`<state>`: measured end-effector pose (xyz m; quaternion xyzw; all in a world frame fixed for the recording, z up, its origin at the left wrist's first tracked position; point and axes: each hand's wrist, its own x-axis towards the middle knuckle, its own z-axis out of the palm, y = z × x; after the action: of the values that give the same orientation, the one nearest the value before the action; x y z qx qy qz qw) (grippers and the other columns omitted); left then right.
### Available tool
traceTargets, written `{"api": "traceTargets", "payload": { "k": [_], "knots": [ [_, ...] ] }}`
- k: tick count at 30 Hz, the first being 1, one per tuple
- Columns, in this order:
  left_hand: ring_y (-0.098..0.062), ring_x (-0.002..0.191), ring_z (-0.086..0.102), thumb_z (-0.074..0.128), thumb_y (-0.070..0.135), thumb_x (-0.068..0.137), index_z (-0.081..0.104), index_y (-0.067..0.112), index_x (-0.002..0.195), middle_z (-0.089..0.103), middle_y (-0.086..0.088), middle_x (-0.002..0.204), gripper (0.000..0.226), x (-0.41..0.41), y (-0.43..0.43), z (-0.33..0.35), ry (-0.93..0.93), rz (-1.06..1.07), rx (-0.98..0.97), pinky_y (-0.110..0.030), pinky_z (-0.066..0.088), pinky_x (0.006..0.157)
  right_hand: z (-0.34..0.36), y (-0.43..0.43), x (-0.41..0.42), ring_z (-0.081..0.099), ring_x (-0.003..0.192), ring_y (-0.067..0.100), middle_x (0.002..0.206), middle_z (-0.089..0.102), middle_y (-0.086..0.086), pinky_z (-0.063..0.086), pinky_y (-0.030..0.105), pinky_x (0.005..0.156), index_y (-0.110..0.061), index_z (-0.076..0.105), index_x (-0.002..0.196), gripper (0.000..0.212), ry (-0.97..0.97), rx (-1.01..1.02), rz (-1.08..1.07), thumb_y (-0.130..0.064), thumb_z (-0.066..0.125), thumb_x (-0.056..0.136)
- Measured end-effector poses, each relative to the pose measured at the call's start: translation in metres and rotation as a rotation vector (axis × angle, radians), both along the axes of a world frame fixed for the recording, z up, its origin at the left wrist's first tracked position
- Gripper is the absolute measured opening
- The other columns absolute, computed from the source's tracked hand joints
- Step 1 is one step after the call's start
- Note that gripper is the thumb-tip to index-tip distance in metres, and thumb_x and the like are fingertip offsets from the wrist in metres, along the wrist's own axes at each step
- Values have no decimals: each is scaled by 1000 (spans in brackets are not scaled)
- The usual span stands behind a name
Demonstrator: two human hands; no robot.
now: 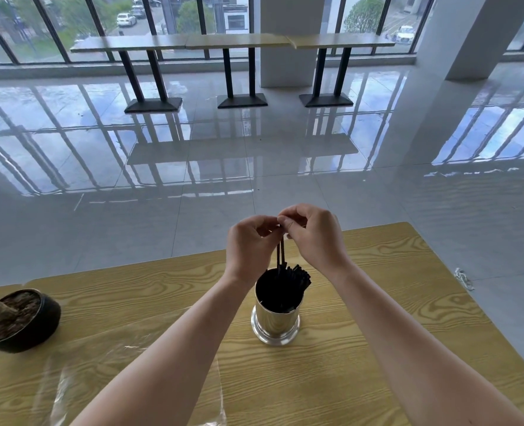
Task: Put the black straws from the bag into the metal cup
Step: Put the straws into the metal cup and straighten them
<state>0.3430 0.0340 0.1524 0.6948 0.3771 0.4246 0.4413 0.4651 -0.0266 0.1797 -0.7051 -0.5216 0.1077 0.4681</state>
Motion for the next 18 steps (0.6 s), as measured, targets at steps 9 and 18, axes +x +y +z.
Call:
{"api": "traceTargets", "payload": {
  "k": [9, 18],
  "knots": [
    [6, 66, 66, 82, 15, 80, 75, 29, 85, 71, 19, 72, 16, -23, 7, 16, -35, 135, 4, -12, 53, 65, -17, -21, 15, 65, 89, -4, 94, 72, -12, 53, 19, 77, -18, 73, 114, 24, 20, -30, 38, -26, 72, 92],
    [-18, 75, 75, 81, 10, 80, 77, 19, 88, 77, 0, 78, 12, -55, 20, 26, -293, 265, -154, -24, 59, 61, -50, -45, 35, 68, 102, 11, 114, 74, -2, 59, 42, 91, -15, 70, 123, 29, 143, -123, -39, -26, 66, 96]
  ]
}}
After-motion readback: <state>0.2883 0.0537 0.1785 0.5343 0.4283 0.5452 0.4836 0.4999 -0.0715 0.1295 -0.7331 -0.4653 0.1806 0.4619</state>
